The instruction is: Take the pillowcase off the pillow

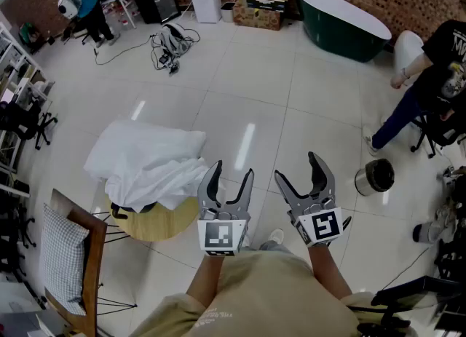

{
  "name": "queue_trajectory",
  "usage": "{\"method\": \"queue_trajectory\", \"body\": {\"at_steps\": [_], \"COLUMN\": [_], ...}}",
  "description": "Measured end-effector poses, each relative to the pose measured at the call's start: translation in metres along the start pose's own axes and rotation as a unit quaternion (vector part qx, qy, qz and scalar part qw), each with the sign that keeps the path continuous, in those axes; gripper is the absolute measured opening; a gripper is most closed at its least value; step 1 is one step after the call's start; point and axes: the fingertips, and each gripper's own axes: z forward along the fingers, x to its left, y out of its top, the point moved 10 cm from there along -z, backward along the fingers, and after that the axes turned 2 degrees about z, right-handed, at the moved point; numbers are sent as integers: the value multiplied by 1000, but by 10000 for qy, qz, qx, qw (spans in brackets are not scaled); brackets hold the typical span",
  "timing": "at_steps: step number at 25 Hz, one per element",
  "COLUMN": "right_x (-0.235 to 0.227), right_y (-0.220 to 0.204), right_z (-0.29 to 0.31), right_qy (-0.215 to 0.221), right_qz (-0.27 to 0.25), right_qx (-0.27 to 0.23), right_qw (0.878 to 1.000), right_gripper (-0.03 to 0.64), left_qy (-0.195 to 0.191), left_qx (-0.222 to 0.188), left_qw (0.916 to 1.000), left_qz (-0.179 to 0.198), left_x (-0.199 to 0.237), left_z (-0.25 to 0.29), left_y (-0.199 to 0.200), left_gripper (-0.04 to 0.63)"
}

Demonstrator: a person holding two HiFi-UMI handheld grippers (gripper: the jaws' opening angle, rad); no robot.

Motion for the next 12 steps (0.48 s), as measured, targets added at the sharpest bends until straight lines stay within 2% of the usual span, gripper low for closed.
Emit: {"method": "queue_trajectory", "body": {"at_steps": [3,6,9,12], "right_x": [44,51,52,83], "right_y": [-10,-58,-120,-128], "right_z": [32,60,85,106], "right_qy": [363,823,1427,2025], "right_qz": [35,80,212,247], "right_qx": [6,-107,-210,-249], "right_qw": [9993,9965,9893,9787], "right_gripper": [377,377,378,378], "left_qy": [236,676,1334,1957], "left_qx": [89,145,190,238], "left_qw": [9997,9976,9908,9803], "left_qz": [29,80,158,103], "left_x": [40,60,74,98], "left_z": [-25,-30,-39,-72], "left_y": [-11,-59,-119,-130], "left_gripper": [297,346,354,356]}}
